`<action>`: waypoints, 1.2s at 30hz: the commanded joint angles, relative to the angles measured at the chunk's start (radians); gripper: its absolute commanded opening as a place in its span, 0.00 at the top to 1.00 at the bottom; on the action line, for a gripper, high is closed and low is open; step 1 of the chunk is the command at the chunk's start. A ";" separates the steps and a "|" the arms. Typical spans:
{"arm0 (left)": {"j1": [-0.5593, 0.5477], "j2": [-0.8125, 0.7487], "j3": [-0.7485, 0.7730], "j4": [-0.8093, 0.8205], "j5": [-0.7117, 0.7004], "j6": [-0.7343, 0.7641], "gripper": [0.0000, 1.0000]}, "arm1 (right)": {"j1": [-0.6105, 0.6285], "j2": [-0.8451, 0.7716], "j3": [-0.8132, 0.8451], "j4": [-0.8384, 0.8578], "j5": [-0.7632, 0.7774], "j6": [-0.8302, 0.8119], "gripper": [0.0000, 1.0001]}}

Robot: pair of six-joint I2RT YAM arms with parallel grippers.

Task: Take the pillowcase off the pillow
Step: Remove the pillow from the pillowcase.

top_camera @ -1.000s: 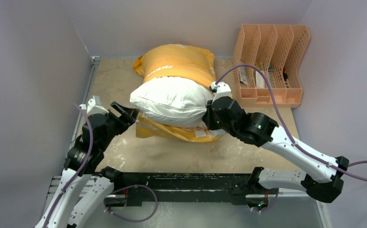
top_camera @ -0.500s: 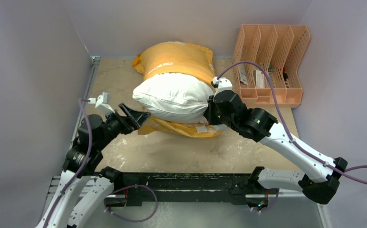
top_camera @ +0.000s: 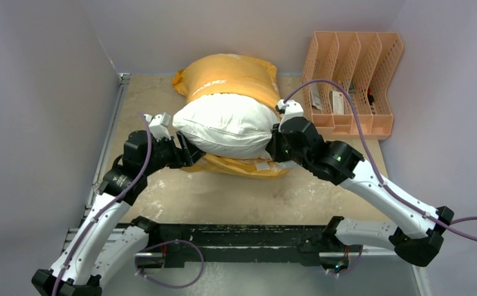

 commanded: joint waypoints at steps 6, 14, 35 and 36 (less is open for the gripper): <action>0.006 -0.020 0.107 -0.129 -0.113 0.140 0.23 | -0.010 -0.067 0.098 0.140 -0.026 0.030 1.00; 0.006 0.099 0.149 0.030 0.171 0.215 0.21 | -0.010 -0.103 0.069 0.184 -0.060 0.022 1.00; 0.006 0.231 -0.073 0.041 -0.558 -0.039 1.00 | -0.010 -0.248 0.117 0.247 -0.089 0.061 1.00; 0.006 0.265 -0.084 0.068 -0.555 -0.050 1.00 | -0.010 -0.250 0.117 0.249 -0.099 0.061 1.00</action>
